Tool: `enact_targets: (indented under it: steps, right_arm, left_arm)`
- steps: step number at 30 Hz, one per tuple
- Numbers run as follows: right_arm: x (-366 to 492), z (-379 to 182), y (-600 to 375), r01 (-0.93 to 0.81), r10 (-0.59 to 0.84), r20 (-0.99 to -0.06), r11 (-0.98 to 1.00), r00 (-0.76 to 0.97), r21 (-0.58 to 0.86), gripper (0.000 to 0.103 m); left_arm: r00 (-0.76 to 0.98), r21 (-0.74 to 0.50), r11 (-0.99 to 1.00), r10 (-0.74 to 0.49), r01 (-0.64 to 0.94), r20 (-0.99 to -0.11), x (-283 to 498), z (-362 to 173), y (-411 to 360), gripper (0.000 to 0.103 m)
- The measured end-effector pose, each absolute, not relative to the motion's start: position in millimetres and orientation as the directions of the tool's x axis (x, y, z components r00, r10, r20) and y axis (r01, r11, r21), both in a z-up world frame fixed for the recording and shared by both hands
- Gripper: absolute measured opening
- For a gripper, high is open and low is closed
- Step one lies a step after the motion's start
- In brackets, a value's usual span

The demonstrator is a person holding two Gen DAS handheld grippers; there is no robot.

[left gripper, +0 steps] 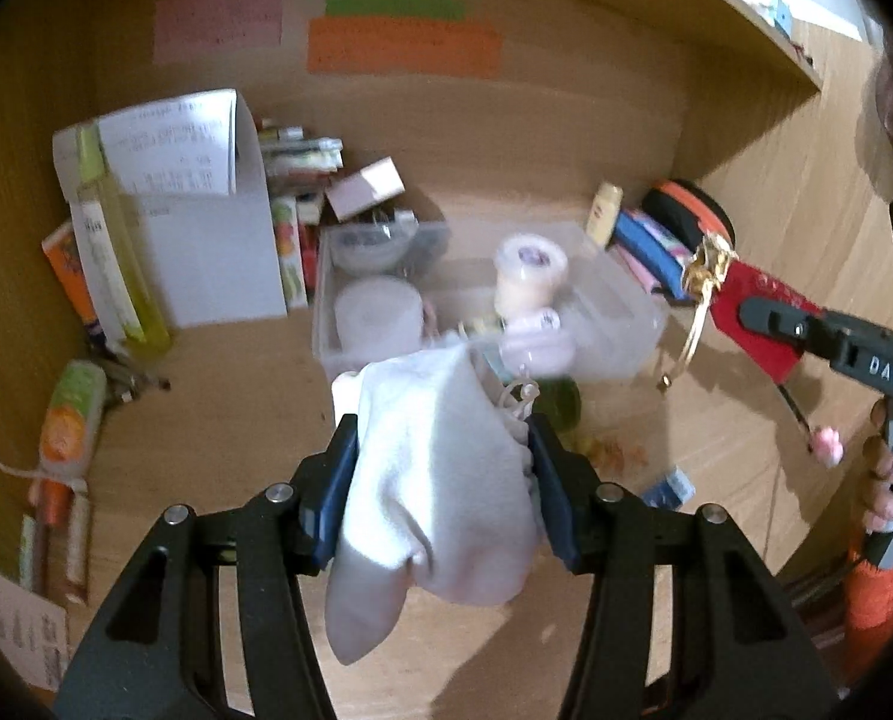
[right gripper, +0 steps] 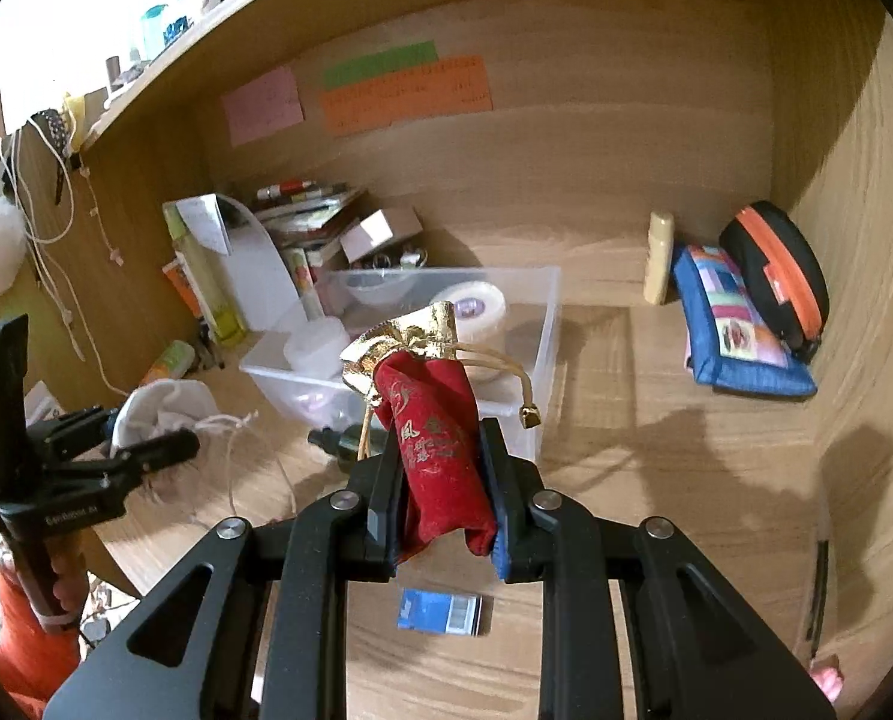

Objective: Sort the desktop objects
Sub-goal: 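Grasp the white cloth bag with left tool while right tool lifts the red pouch toward the bin, then lower the white cloth bag with left tool while right tool lowers the red pouch into the bin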

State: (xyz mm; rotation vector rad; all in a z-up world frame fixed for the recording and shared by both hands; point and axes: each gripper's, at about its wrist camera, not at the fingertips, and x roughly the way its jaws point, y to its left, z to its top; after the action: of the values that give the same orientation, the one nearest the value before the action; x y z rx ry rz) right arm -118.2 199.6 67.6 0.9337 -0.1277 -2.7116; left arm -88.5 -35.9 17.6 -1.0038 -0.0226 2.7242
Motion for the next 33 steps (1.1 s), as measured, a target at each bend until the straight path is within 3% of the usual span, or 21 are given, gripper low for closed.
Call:
enact_targets:
  steps: [13,33]
  right_arm:
    - [-156,76,187,0.255,-0.307,-0.588,-0.952,-0.749,0.172,0.019]
    - [-253,47,135,0.33,-0.366,-0.668,-0.925,-0.648,0.187,0.02]
  left_arm:
    - [-0.735,-0.115,-0.96,0.271,-0.257,-0.621,-144,37,-33,0.053]
    - [-0.705,-0.176,-0.955,0.295,-0.238,-0.646,-240,25,-45,0.053]
